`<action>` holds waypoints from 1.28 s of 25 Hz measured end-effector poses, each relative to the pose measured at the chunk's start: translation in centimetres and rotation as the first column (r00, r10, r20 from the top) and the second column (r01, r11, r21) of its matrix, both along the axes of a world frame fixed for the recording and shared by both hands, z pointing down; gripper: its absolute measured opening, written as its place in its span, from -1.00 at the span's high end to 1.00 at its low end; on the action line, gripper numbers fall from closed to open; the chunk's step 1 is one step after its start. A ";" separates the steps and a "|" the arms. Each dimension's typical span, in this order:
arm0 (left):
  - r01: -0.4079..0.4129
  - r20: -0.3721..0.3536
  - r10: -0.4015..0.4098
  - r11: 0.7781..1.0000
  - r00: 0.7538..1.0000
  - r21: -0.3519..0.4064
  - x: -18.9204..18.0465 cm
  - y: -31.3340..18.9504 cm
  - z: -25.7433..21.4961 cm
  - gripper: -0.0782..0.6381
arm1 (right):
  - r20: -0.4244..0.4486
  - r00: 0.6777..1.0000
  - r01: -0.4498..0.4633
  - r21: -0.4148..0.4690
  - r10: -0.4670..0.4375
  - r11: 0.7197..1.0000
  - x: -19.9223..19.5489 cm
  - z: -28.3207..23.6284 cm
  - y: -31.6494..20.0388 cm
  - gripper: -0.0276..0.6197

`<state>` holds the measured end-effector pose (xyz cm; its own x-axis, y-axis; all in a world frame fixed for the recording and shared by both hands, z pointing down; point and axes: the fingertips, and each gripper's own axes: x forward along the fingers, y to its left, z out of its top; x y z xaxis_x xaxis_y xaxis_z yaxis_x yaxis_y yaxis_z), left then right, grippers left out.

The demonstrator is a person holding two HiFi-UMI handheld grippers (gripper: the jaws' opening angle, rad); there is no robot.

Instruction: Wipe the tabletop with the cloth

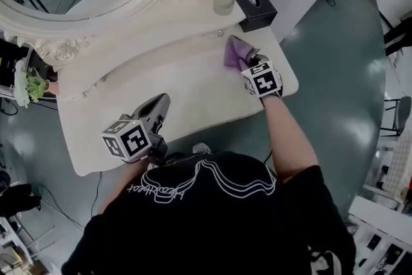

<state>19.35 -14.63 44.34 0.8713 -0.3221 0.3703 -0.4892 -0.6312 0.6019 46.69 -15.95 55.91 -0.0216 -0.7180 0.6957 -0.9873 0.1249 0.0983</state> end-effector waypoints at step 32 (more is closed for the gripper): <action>-0.035 -0.012 0.036 0.999 0.999 0.018 -1.4 0.2 -1.3 0.77 | -0.011 0.947 -0.319 0.105 0.322 0.942 9.5 -2.8 3.9 0.77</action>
